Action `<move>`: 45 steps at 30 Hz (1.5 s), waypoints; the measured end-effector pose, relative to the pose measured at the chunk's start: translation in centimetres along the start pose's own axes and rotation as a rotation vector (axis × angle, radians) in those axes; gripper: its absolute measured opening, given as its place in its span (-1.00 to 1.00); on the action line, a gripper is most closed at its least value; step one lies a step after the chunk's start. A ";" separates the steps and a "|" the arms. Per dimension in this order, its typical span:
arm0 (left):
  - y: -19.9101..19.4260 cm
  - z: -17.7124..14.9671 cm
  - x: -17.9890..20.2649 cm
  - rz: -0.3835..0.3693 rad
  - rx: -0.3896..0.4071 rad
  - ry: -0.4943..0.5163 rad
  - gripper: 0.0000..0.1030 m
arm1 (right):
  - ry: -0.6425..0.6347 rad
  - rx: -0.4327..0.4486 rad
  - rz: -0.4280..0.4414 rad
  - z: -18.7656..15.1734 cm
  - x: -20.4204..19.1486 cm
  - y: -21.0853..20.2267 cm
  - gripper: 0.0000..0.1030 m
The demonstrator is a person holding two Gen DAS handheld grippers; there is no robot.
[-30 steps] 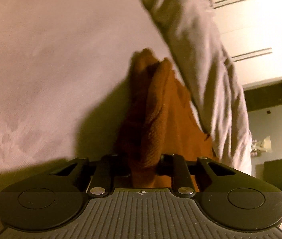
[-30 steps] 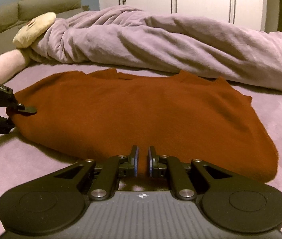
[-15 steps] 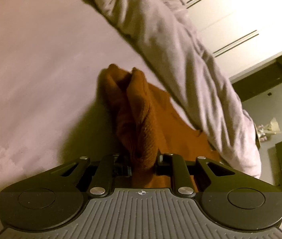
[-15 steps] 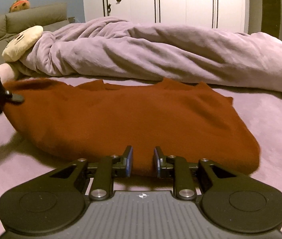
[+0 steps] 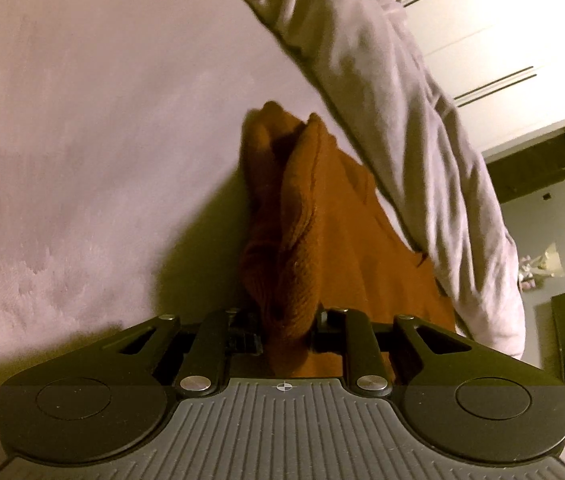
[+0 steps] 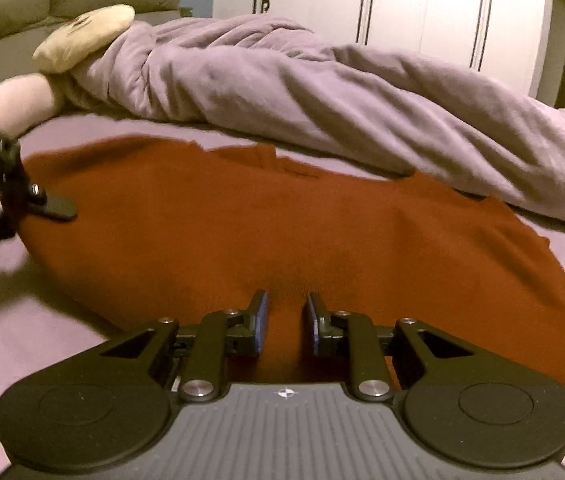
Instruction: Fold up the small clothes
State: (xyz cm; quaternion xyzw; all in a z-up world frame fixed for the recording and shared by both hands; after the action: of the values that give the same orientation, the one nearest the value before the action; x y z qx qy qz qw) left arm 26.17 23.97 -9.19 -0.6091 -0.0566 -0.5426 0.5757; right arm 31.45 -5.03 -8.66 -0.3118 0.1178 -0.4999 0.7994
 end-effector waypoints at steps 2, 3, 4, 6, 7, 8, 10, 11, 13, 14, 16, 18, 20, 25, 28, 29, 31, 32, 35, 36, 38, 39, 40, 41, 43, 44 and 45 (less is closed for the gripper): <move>0.5 0.0 -0.3 -0.004 -0.013 -0.027 -0.44 | -0.002 -0.012 0.004 0.4 0.0 -0.1 -0.61; 0.8 0.0 -0.6 -0.006 -0.019 -0.051 -0.33 | 0.010 -0.016 0.010 0.7 0.2 -0.2 -0.61; 1.1 0.0 -0.9 -0.010 -0.020 -0.076 -0.29 | 0.032 -0.015 0.014 1.0 0.5 -0.5 -0.61; 1.8 0.0 -1.3 -0.026 -0.022 -0.121 -0.27 | 0.078 0.000 0.001 1.6 1.2 -1.1 -0.62; 2.1 0.1 -1.4 -0.031 -0.019 -0.136 -0.27 | 0.100 0.015 -0.016 1.9 1.6 -1.4 -0.62; 2.3 0.2 -1.4 -0.034 -0.015 -0.146 -0.28 | 0.106 0.024 -0.025 1.9 1.9 -1.5 -0.62; 2.5 0.3 -1.3 -0.030 -0.007 -0.146 -0.43 | 0.108 0.000 -0.029 1.4 2.2 -1.1 -0.62; 2.5 0.3 -1.1 -0.023 -0.009 -0.133 -0.47 | 0.105 -0.014 -0.025 0.8 2.2 -0.7 -0.62; 2.3 0.4 -0.6 -0.010 -0.008 -0.107 -0.53 | 0.077 -0.018 -0.025 -0.1 1.8 -0.2 -0.62; 2.1 0.5 -0.2 -0.009 -0.003 -0.094 -0.53 | 0.065 -0.015 -0.021 -0.3 1.8 0.0 -0.61; 1.5 0.7 0.8 -0.006 0.010 -0.064 -0.55 | 0.082 -0.029 0.000 -0.1 2.1 0.2 -0.61; 0.8 0.7 2.4 -0.007 0.029 -0.015 -0.56 | 0.090 -0.037 0.025 0.3 2.6 0.1 -0.60; 0.0 0.7 4.7 -0.008 0.051 0.064 -0.56 | 0.106 -0.017 0.040 0.5 3.2 -0.8 -0.58; -0.9 -0.8 12.3 -0.069 0.089 0.281 -0.57 | 0.223 0.043 -0.029 -0.6 6.6 -4.4 -0.47; 0.4 -3.3 16.8 -0.104 0.080 0.426 -0.57 | 0.284 0.077 -0.077 -1.5 9.0 -6.5 -0.36; 1.2 -4.4 18.0 -0.114 0.064 0.464 -0.57 | 0.311 0.081 -0.088 -1.7 9.9 -6.9 -0.35; 3.4 -7.0 19.9 -0.110 0.017 0.543 -0.57 | 0.342 0.086 -0.101 -2.0 11.2 -7.4 -0.35; 4.5 -8.4 20.4 -0.097 -0.002 0.580 -0.56 | 0.351 0.087 -0.112 -2.1 11.8 -7.5 -0.35; 8.9 -11.8 19.6 -0.015 -0.085 0.634 -0.49 | 0.365 0.084 -0.135 -2.4 13.1 -7.6 -0.35; 10.0 -12.6 18.8 0.010 -0.104 0.632 -0.42 | 0.370 0.078 -0.136 -2.6 13.5 -7.6 -0.35; 10.1 -13.3 18.2 -0.012 -0.083 0.659 -0.40 | 0.368 0.065 -0.132 -3.0 14.0 -7.5 -0.35; 9.7 -13.4 18.2 -0.016 -0.081 0.679 -0.33 | 0.362 0.057 -0.131 -3.1 14.0 -7.4 -0.34; 9.0 -13.5 18.4 -0.020 -0.095 0.671 -0.21 | 0.353 0.048 -0.129 -3.3 14.1 -7.3 -0.34; 8.0 -13.3 18.3 -0.042 -0.117 0.643 -0.12 | 0.348 0.044 -0.130 -3.5 14.1 -7.3 -0.34; 5.6 -13.1 18.4 -0.081 -0.117 0.632 0.17 | 0.348 0.042 -0.131 -3.6 14.3 -7.4 -0.34; 4.2 -13.1 18.3 -0.095 -0.102 0.656 0.19 | 0.351 0.047 -0.131 -3.6 14.3 -7.6 -0.34; 3.1 -13.0 18.3 -0.105 -0.079 0.675 0.32 | 0.353 0.051 -0.133 -3.5 14.4 -7.7 -0.34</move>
State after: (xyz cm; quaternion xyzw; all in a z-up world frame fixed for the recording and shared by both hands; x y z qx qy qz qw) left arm 27.96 2.90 -1.15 -0.4131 0.1270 -0.7443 0.5092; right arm 30.87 -21.25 -4.87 -0.2059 0.2227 -0.6014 0.7391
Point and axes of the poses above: each gripper's, at about its wrist camera, not at the fingertips, and y roughly the way its jaws point, x to its right, z to its top, the point moved 4 cm from there along y, roughly the way its jaws point, and after that the axes turned 2 degrees about -y, right-handed, at the moved point
